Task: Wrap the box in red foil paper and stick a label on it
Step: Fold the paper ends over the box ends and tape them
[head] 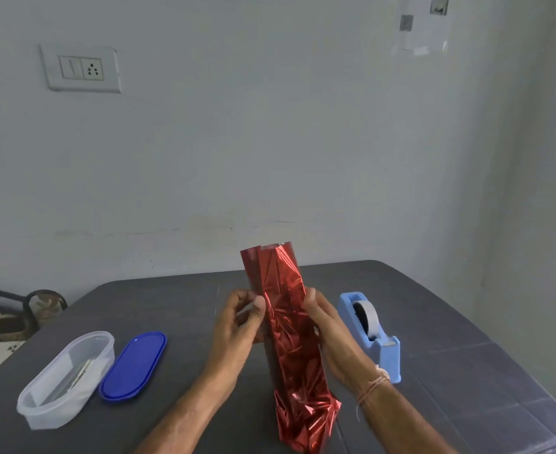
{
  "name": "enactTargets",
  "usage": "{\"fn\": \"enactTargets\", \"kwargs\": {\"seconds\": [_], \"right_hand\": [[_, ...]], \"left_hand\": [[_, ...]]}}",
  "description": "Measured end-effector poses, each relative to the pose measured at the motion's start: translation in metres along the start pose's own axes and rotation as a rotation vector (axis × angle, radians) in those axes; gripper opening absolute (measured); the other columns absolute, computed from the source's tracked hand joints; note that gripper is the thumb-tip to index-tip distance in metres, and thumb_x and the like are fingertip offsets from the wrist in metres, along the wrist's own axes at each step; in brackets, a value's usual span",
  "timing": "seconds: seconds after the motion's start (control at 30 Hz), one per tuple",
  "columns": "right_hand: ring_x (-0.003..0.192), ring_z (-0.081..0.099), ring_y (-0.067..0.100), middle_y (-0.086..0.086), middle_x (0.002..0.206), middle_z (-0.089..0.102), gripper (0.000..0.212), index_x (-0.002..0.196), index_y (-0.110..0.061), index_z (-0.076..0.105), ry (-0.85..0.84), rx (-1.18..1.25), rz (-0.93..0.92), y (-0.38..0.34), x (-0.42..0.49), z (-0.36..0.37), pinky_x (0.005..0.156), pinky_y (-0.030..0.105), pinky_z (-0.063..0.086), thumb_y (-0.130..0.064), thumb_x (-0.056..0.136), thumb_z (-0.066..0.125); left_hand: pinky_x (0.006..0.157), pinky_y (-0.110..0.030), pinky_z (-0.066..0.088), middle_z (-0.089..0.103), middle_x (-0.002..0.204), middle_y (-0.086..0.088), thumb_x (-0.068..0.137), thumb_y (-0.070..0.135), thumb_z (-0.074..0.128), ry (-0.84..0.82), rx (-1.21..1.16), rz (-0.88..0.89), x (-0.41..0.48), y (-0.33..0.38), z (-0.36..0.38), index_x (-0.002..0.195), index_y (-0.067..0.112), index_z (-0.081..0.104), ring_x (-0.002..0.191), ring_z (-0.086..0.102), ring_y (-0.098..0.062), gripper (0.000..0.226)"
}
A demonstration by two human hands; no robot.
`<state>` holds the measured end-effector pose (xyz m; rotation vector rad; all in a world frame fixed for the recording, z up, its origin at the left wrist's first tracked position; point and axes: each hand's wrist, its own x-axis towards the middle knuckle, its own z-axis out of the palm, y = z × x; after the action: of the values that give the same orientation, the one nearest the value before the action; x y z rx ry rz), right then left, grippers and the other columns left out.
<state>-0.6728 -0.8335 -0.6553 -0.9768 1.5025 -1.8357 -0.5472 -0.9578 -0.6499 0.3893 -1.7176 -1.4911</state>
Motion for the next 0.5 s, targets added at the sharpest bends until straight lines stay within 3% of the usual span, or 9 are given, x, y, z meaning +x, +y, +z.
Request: {"fn": "enactTargets", "kwargs": {"seconds": [0.07,0.17,0.27,0.33,0.4,0.5], "right_hand": [[0.114,0.071,0.013,-0.006,0.123,0.073,0.05,0.135,-0.031,0.053,-0.014,-0.054,-0.031,0.003,-0.003,-0.002,0.087,0.024,0.059,-0.051,0.092,0.07],[0.115,0.069,0.009,-0.011,0.123,0.072,0.076,0.136,-0.034,0.046,0.005,-0.178,-0.056,0.006,0.0,-0.003,0.099,0.032,0.056,-0.048,0.075,0.089],[0.114,0.07,0.011,-0.011,0.122,0.072,0.08,0.135,-0.033,0.045,0.038,-0.194,-0.074,0.007,0.001,-0.006,0.097,0.033,0.056,-0.036,0.072,0.094],[0.114,0.071,0.015,-0.006,0.122,0.073,0.079,0.134,-0.03,0.045,0.029,-0.177,-0.063,0.005,0.001,-0.011,0.095,0.034,0.058,-0.032,0.072,0.094],[0.114,0.071,0.018,-0.002,0.123,0.073,0.08,0.134,-0.028,0.045,-0.001,-0.146,-0.038,0.001,0.0,-0.013,0.097,0.038,0.058,-0.031,0.071,0.094],[0.117,0.07,0.026,0.006,0.127,0.071,0.075,0.136,-0.021,0.046,-0.07,-0.088,0.01,0.0,0.001,-0.022,0.105,0.05,0.053,-0.024,0.074,0.089]], "left_hand": [[0.07,-0.028,0.057,0.076,0.09,0.007,0.093,0.029,0.064,0.004,0.016,-0.012,0.001,-0.006,-0.002,0.101,0.009,0.062,0.083,0.071,-0.004,0.021],[0.093,-0.033,0.05,0.073,0.109,0.005,0.081,0.034,0.078,-0.001,0.06,-0.034,0.008,-0.017,-0.003,0.096,0.024,0.065,0.111,0.063,-0.009,0.022],[0.109,-0.038,0.041,0.059,0.133,0.004,0.066,0.035,0.085,0.003,0.005,-0.114,0.014,-0.015,0.001,0.121,0.031,0.053,0.128,0.05,-0.011,0.063],[0.105,-0.037,0.047,0.068,0.126,-0.008,0.059,0.033,0.092,-0.05,-0.097,-0.19,0.02,-0.014,-0.001,0.133,0.025,0.042,0.122,0.061,-0.02,0.09],[0.094,-0.037,0.055,0.075,0.114,-0.014,0.042,0.044,0.102,-0.122,-0.135,-0.234,0.024,-0.013,-0.004,0.135,0.025,0.039,0.109,0.071,-0.025,0.113],[0.094,-0.037,0.057,0.07,0.12,-0.009,0.029,0.053,0.102,-0.133,-0.081,-0.232,0.024,-0.012,-0.005,0.132,0.033,0.04,0.111,0.07,-0.021,0.122]]}}
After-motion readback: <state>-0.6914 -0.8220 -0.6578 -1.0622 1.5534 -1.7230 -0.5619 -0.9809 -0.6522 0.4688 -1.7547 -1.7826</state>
